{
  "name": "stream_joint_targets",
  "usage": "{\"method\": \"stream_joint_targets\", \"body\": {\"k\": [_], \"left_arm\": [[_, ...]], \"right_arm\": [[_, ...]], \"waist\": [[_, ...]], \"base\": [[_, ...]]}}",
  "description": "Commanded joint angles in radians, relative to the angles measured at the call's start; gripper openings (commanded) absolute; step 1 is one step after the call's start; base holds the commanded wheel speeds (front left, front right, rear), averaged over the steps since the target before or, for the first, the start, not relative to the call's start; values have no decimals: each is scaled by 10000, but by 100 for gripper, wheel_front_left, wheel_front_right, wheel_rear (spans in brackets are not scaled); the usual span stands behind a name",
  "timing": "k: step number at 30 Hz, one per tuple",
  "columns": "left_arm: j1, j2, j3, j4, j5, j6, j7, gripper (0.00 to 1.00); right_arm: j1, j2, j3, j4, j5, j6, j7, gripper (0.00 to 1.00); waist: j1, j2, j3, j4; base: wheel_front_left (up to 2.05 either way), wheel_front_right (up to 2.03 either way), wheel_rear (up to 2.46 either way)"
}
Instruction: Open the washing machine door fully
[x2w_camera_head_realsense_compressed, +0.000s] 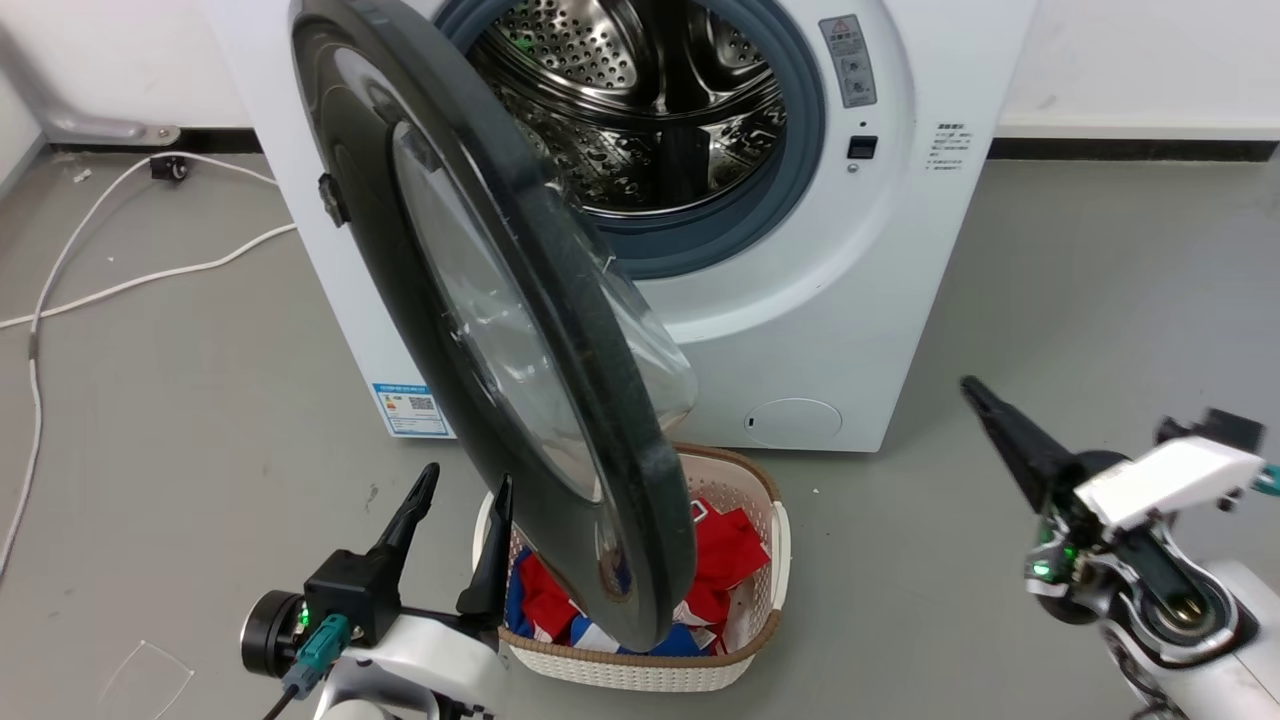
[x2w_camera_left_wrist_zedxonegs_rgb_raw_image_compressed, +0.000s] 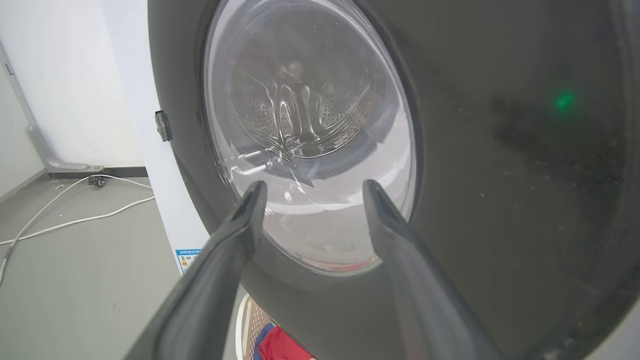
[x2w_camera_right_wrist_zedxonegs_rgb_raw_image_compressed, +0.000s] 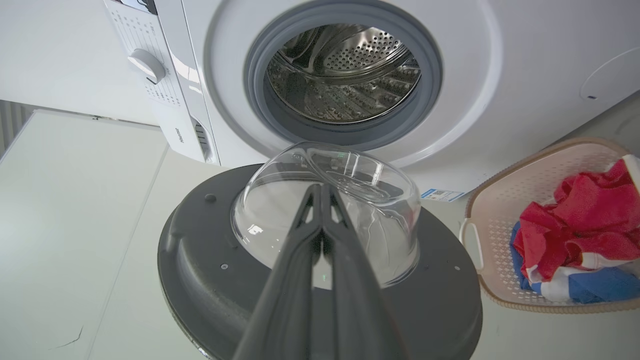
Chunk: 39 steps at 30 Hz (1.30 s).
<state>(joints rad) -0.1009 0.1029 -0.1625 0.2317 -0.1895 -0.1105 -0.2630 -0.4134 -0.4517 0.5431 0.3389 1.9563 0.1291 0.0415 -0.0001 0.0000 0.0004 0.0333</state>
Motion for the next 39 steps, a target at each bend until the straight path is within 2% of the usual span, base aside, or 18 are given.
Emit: {"method": "stream_joint_targets", "body": {"k": [1,2,3,4,7,10,12,13,16,18,22,26,29,33,39], "left_arm": [[162,40,37,12,-30,58,-26,100],[179,52,73,18,-35,64,-26,100],[182,60,100,21,-38,70,-26,100],[197,78,139,21,-38,89,-26,100],[260,131,229,51,-40,123,-26,100],[257,191,310,48,-51,141,-26,100],[267,217,362,30,-46,152,-26,100],[258,232,385,19,-42,170,-26,100],[199,270,450,4,-29,192,-26,100],[153,291,474,-1,-10,198,-26,100],[63,302,503,-3,14,196,-26,100],[-18,307,499,6,55,198,-26,100],[-57,315,496,36,87,187,-26,100],[-63,292,469,91,102,174,-26,100],[-75,265,478,132,134,183,-26,100]], "right_arm": [[324,-149,-145,-116,-165,27,-283,0],[515,-246,-281,-211,-362,29,-605,17],[697,-397,-396,-263,-607,27,-986,71],[843,-531,-447,-318,-890,27,-1328,100],[1253,-918,-522,-310,-1870,29,-2479,100],[1343,-1243,-685,139,-3466,27,-3009,100],[1207,-1208,-1499,558,-5184,27,-3055,100],[1158,-1106,-2049,709,-6432,27,-3059,100],[1414,-312,-3644,552,-10295,27,-3046,100],[1836,364,-4524,174,-12394,26,-3048,100],[2556,1852,-5588,-1093,-15463,17,-2725,100],[3348,3024,-5871,-2337,-17167,15,-1808,100],[3814,3469,-5731,-2830,-17923,15,-1375,100],[4231,3749,-5703,-2987,-18435,15,-1211,100],[4378,3906,-5708,-2969,-18527,15,-1255,100]], "waist": [[1,0,-21,-85],[1,0,-21,-132],[1,0,-20,-170],[1,0,-22,-209],[1,0,-17,-312],[1,0,12,-413],[1,0,24,-487],[1,0,44,-521],[1,0,88,-581],[1,0,110,-583],[1,0,157,-556],[1,0,219,-508],[1,0,247,-481],[1,0,239,-432],[1,0,214,-423]], "base": [[0,0,0],[0,0,0],[0,0,0],[0,0,0],[0,0,0],[0,0,0],[0,0,0],[0,0,0],[0,0,0],[0,0,0],[0,0,0],[0,0,0],[0,0,0],[0,0,0],[0,0,0]]}}
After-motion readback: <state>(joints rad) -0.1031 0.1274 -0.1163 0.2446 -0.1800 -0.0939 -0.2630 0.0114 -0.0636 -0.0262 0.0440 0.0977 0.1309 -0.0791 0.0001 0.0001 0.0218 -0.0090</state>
